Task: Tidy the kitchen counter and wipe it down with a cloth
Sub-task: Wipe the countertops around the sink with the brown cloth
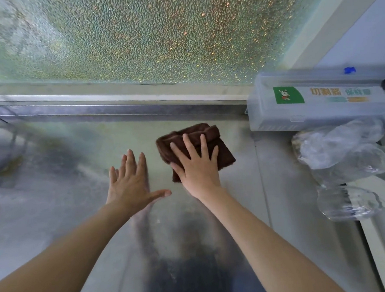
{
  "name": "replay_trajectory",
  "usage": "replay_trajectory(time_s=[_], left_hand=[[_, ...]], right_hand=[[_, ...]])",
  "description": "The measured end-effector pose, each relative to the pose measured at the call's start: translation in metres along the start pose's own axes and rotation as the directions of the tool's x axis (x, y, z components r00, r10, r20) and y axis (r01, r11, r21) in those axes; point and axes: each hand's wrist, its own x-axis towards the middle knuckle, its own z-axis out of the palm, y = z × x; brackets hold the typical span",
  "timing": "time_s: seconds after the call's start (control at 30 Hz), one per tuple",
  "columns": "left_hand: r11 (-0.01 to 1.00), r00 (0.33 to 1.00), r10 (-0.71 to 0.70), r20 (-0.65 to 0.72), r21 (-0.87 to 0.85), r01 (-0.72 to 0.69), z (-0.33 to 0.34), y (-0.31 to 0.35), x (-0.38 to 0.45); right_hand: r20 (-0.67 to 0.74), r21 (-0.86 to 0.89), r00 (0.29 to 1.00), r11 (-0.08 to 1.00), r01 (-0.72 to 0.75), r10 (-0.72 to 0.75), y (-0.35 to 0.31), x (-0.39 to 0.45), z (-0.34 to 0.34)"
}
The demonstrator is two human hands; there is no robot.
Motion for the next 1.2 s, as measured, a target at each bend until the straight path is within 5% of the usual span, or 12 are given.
replay_trajectory(time_s=[0.1,0.3,0.37,0.5,0.63,0.77,0.9,1.0,1.2], left_hand=[[1.000,1.000,-0.003,0.010,-0.009,0.003,0.000,0.000,0.001],[1.000,0.999,-0.005,0.040,0.008,0.004,-0.001,-0.001,0.003],[1.000,0.999,-0.006,0.039,0.014,0.006,0.000,-0.001,0.004],[1.000,1.000,0.016,-0.001,0.013,-0.016,0.002,-0.004,0.003],[0.998,0.997,-0.001,-0.073,-0.067,-0.004,0.008,-0.006,-0.008],[0.996,0.996,0.008,-0.088,-0.093,-0.016,0.012,-0.004,-0.026],[0.997,0.996,0.057,-0.075,-0.039,-0.060,0.022,-0.008,-0.046],[0.999,0.993,0.033,-0.114,-0.012,-0.034,0.031,-0.017,-0.063],[1.000,0.998,-0.021,-0.057,-0.006,0.021,0.056,-0.046,-0.100]], right_hand=[[0.011,-0.004,1.000,1.000,0.029,-0.029,0.023,-0.012,-0.001],[0.011,0.105,0.917,0.912,-0.397,0.398,0.046,0.022,-0.012],[0.022,0.162,0.901,0.888,-0.430,0.433,0.024,0.048,-0.013],[-0.015,0.113,0.994,0.988,-0.109,0.111,-0.031,0.059,-0.006],[0.048,0.041,0.994,0.995,0.095,-0.097,-0.032,0.031,-0.005],[0.019,0.033,0.990,0.989,-0.141,0.141,0.018,-0.005,-0.005],[0.020,0.094,0.881,0.877,-0.472,0.472,0.058,-0.039,-0.008],[0.026,0.155,0.815,0.803,-0.576,0.579,0.046,-0.045,-0.007],[-0.024,0.019,0.979,0.980,-0.200,0.200,-0.040,-0.084,0.023]])
